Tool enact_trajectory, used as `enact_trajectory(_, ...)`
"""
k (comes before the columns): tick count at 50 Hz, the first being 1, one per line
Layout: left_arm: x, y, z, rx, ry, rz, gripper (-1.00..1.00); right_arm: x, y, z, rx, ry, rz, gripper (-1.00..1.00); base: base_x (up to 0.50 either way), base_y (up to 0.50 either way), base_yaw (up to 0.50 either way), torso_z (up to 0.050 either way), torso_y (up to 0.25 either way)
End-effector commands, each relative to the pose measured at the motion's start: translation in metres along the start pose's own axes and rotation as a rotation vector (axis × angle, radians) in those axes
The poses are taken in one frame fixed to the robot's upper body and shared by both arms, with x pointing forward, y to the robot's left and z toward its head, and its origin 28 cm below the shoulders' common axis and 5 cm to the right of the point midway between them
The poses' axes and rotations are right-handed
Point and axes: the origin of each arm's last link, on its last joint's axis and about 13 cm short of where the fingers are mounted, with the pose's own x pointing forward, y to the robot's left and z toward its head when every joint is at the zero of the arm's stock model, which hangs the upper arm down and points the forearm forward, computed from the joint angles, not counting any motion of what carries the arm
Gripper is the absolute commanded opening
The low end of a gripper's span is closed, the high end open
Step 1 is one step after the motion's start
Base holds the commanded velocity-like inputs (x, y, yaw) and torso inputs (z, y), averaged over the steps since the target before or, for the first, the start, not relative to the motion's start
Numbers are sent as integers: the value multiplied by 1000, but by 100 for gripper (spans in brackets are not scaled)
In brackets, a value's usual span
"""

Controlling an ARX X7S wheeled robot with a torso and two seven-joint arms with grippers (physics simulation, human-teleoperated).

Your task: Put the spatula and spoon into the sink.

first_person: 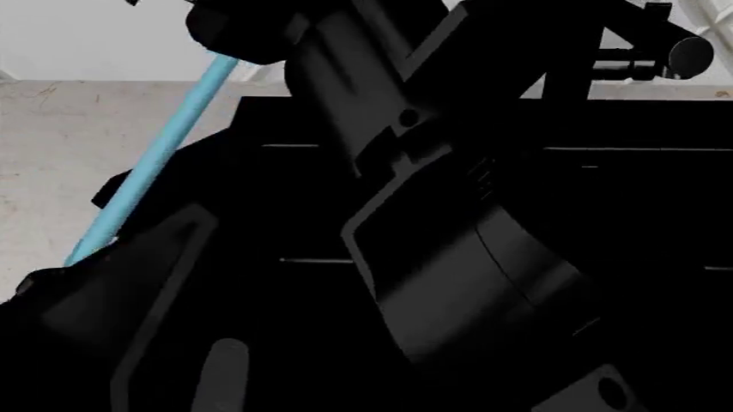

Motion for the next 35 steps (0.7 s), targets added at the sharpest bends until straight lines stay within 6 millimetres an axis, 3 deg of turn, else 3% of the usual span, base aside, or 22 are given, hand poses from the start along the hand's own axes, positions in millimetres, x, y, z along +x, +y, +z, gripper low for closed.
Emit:
enact_trajectory(1,-33,46,22,-249,-28,-60,100,12,8,58,-183,-215,-74,-100,0,0,0,0,0)
enact_trajectory(2,-37,49,23,-382,33,-124,100,14,8,61,-199,-215,-84,-100,0,0,0,0,0)
enact_trajectory(7,-51,63,30,-597,34,-301,100,22,9,74,-209,-230,-80,-100,0,0,0,0,0)
enact_trajectory(11,-58,75,41,-950,78,-449,100,29,12,82,-234,-234,-81,-100,0,0,0,0,0)
enact_trajectory(13,-63,81,46,-1064,58,-498,100,30,14,84,-236,-234,-75,-100,0,0,0,0,0)
enact_trajectory(15,-63,92,60,-1286,14,-551,100,29,14,86,-234,-243,-66,-100,0,0,0,0,0)
enact_trajectory(18,-59,98,48,-1376,72,-556,100,32,16,91,-262,-246,-79,-100,0,0,0,0,0)
enact_trajectory(19,-63,98,39,-1360,140,-578,100,32,16,92,-265,-246,-80,-100,0,0,0,0,0)
enact_trajectory(24,-68,79,40,-1695,372,-581,100,36,9,89,-397,-160,-124,-100,0,0,-1,0,0)
enact_trajectory(29,-50,48,19,-1872,660,-553,100,41,-2,84,-490,-32,-136,-100,0,0,0,0,0)
enact_trajectory(31,10,63,4,-1657,53,-312,100,41,-6,80,-532,30,-121,-100,0,0,0,0,0)
enact_trajectory(32,19,67,4,-1624,-85,-336,100,41,-8,77,-554,64,-113,-100,0,0,0,0,0)
enact_trajectory(34,23,78,-30,-1502,-103,-262,100,40,-11,74,-581,102,-102,-100,0,0,0,0,0)
enact_trajectory(35,6,75,-37,-1524,31,-318,100,39,-12,72,-587,119,-96,-100,0,0,0,0,0)
